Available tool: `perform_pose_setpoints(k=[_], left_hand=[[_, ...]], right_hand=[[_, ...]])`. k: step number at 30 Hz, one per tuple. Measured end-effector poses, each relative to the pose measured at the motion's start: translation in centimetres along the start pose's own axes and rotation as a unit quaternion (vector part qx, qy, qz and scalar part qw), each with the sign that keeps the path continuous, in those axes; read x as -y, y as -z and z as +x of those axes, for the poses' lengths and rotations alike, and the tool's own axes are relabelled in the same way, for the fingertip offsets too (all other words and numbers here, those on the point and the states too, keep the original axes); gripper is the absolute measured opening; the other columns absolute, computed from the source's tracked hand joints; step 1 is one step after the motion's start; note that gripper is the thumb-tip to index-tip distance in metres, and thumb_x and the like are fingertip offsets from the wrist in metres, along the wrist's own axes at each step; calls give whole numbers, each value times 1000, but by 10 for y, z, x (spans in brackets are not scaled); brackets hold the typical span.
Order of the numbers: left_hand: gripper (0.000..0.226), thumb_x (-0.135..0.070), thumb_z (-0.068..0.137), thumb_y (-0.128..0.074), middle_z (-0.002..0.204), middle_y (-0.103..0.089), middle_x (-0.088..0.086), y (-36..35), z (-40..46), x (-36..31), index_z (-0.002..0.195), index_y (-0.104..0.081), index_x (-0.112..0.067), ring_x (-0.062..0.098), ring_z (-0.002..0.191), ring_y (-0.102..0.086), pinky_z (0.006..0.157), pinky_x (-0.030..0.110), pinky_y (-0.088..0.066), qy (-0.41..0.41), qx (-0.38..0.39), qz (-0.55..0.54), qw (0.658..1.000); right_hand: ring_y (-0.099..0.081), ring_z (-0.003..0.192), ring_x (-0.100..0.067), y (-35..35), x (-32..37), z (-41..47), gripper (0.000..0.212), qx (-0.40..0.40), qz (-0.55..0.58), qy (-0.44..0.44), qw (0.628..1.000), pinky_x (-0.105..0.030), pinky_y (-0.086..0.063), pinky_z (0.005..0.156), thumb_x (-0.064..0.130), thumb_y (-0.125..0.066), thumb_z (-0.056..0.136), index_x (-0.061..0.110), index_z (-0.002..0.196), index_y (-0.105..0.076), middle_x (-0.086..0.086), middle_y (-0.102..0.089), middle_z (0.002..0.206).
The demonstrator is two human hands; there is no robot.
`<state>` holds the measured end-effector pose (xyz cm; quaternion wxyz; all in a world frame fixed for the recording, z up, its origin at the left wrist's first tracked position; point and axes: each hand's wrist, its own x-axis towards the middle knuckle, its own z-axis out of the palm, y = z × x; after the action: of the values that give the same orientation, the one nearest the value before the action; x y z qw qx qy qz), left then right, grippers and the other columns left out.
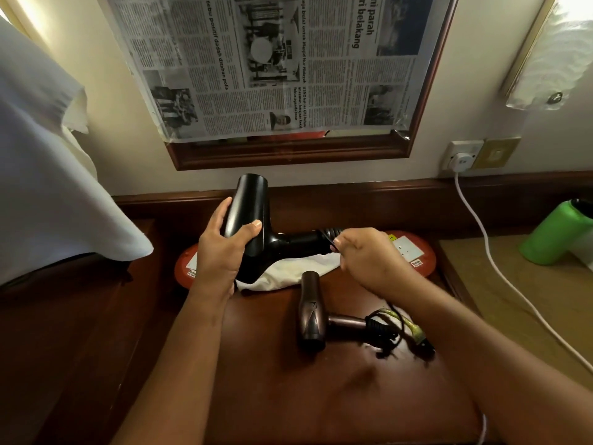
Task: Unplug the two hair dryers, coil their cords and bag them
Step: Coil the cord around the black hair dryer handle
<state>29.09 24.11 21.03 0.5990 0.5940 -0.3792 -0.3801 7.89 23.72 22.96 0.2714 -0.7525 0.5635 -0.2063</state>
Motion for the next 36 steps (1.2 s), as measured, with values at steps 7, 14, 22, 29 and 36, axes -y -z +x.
perform_pose_setpoints(k=[7,14,22,29,36], left_hand=[[64,-10,78,-75,103,-66,-3,1,-7,1,135,-52,-28,16,88,-71,78,33,-58,37,-16,-60,997],[63,-13,81,-72,104,-64,-2,0,-12,-3,137,-50,-29,19,92,-68,86,44,-56,66,-14,-76,995],[59,-13,81,-71,103,-67,3,3,-11,-12,135,-52,-28,22,91,-68,86,47,-56,92,-7,-112,989],[57,-19,80,-71,108,-65,4,7,-11,-9,132,-53,-34,25,93,-67,80,46,-57,110,29,-98,989],[59,-24,76,-72,118,-62,8,23,-7,-1,131,-54,-35,30,103,-64,72,41,-57,133,72,-86,985]], right_hand=[[-42,50,-12,-30,-12,-21,17,52,476,-158,864,-24,-31,48,10,-43,100,-2,104,-55,-6,-51,68],[-35,43,-13,-46,-18,-20,30,58,431,-142,889,-25,-28,42,29,-41,102,1,99,-51,-3,-47,56],[-30,48,-10,-70,-38,-20,25,42,510,-54,858,-25,-24,48,10,-36,102,8,87,-56,-2,-35,60],[-35,42,-8,-82,-55,-13,49,41,416,-71,905,-21,-26,41,43,-39,98,9,68,-56,0,-39,52],[-25,52,-14,-80,-74,-3,34,166,535,-72,825,-28,-17,52,36,-49,92,9,73,-58,-4,-31,61]])
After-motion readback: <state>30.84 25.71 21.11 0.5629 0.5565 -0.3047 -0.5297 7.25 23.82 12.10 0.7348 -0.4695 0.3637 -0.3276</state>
